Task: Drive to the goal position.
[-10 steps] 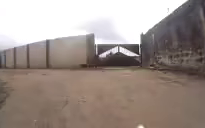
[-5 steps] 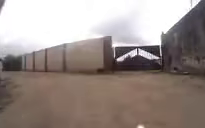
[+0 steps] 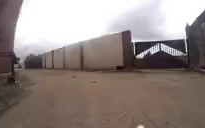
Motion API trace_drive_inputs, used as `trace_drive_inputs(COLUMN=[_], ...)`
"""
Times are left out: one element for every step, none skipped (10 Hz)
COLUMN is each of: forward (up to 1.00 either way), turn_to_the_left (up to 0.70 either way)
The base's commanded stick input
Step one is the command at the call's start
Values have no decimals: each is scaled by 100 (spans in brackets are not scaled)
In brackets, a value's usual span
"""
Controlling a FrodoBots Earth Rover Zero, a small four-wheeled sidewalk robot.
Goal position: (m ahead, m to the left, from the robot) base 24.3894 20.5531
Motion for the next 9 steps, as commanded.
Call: trace_drive_inputs(forward=[100, 100, 100, 100, 100, 100, 100, 100, 100], turn_to_the_left=[27, 27, 27, 16, 2, 19, 27, 27, 27])
